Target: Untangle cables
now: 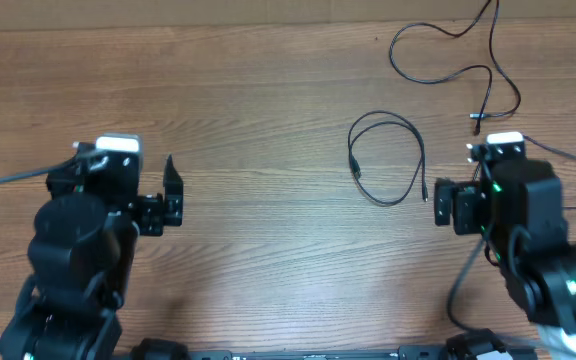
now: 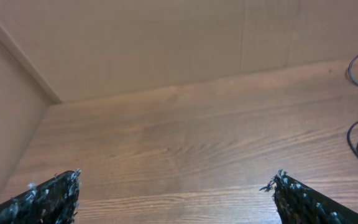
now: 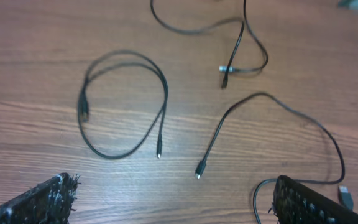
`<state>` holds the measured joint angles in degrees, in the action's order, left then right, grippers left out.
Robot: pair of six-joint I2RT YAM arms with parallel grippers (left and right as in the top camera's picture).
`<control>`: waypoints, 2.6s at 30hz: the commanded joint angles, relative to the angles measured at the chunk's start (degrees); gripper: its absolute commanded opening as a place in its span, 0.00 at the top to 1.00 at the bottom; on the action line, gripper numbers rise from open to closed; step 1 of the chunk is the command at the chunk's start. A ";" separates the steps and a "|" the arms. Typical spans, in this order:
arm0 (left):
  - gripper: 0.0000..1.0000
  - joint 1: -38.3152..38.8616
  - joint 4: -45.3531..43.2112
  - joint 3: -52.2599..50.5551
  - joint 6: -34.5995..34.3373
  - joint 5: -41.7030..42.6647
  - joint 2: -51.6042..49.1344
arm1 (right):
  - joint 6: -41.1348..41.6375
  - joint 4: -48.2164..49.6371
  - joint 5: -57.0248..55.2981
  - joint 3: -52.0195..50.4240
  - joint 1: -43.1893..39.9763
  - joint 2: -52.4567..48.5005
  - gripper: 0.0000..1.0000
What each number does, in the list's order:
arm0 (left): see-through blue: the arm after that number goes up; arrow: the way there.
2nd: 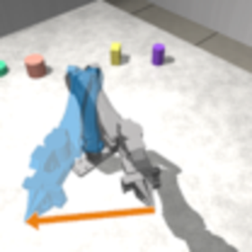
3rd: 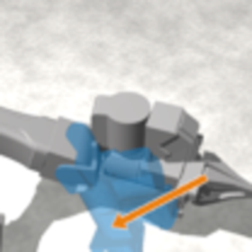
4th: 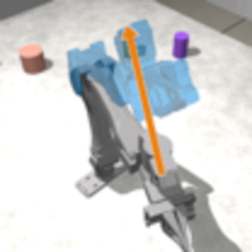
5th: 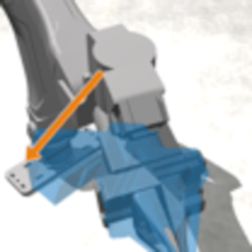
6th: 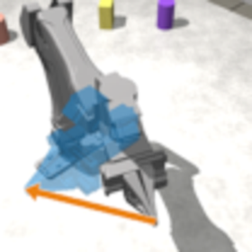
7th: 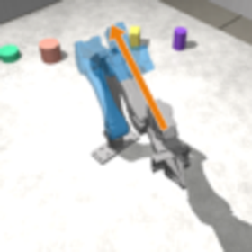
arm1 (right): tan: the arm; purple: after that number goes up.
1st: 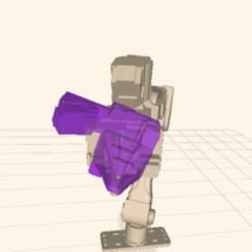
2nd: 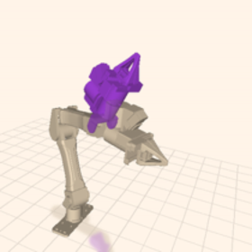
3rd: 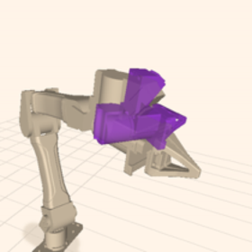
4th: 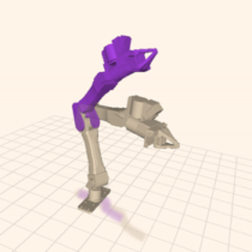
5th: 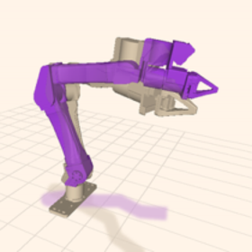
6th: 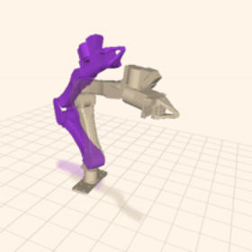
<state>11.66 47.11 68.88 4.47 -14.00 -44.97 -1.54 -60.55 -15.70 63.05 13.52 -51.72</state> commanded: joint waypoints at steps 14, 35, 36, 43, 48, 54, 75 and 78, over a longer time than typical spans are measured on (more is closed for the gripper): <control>0.00 8.76 7.63 -0.28 5.35 1.92 -0.83 | -0.07 2.78 4.24 -0.31 0.02 6.67 0.00; 0.00 13.46 14.91 -22.29 6.03 0.09 16.11 | -0.02 2.40 8.50 -7.10 0.02 17.75 0.00; 0.00 13.46 15.52 -22.29 6.03 0.09 16.11 | -0.04 2.56 8.50 -7.10 0.02 17.75 0.00; 0.00 13.46 15.72 -22.29 6.03 0.09 16.09 | -0.04 3.19 8.50 -7.10 0.02 17.75 0.00; 0.00 13.46 15.72 -22.29 6.03 0.09 16.11 | -0.02 2.99 8.50 -7.10 0.02 17.75 0.00; 0.00 13.46 15.72 -22.29 6.03 0.09 16.09 | -0.04 2.99 8.50 -7.13 0.02 17.75 0.00; 0.00 13.46 15.72 -22.29 6.03 0.09 16.09 | 9.49 75.38 25.40 -59.49 -9.16 46.42 0.00; 0.00 13.46 15.72 -22.29 6.03 0.09 16.09 | 9.46 75.45 24.02 -62.42 -9.51 49.94 0.00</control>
<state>24.77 62.87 46.52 9.50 -13.56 -29.52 7.31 14.13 9.54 2.11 4.49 -4.58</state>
